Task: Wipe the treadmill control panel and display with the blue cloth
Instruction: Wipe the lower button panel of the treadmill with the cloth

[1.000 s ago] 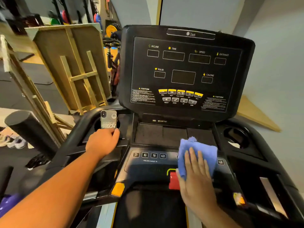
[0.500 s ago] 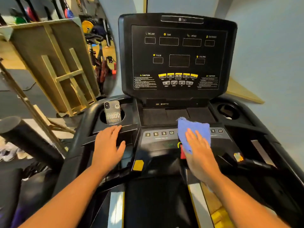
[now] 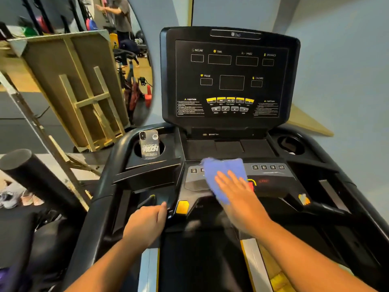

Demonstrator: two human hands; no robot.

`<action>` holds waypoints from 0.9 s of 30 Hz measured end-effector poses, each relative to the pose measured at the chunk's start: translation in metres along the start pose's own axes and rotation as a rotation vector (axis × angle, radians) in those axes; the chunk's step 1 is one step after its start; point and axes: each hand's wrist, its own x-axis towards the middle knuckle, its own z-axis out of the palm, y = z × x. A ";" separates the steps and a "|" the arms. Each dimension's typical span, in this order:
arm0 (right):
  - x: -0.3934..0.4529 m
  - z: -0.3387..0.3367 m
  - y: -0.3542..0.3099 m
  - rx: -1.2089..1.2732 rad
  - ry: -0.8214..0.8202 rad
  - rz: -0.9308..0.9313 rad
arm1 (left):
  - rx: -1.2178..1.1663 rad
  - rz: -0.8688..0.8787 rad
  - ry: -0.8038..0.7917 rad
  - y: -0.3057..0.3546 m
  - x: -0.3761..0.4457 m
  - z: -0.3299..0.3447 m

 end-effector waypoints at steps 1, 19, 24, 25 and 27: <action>0.009 -0.002 -0.003 0.018 0.005 0.124 | 0.056 -0.002 -0.008 0.000 0.002 -0.001; -0.007 -0.005 0.072 0.088 0.096 0.396 | 0.045 -0.180 0.097 0.011 -0.002 0.010; -0.002 0.025 0.007 0.003 0.069 -0.233 | 0.043 -0.242 0.105 0.013 -0.001 0.014; -0.004 0.019 0.019 -0.028 0.050 -0.336 | 0.051 -0.242 0.107 0.013 -0.002 0.014; -0.010 0.012 0.065 -0.057 0.069 -0.365 | 0.048 -0.241 0.114 0.013 -0.001 0.015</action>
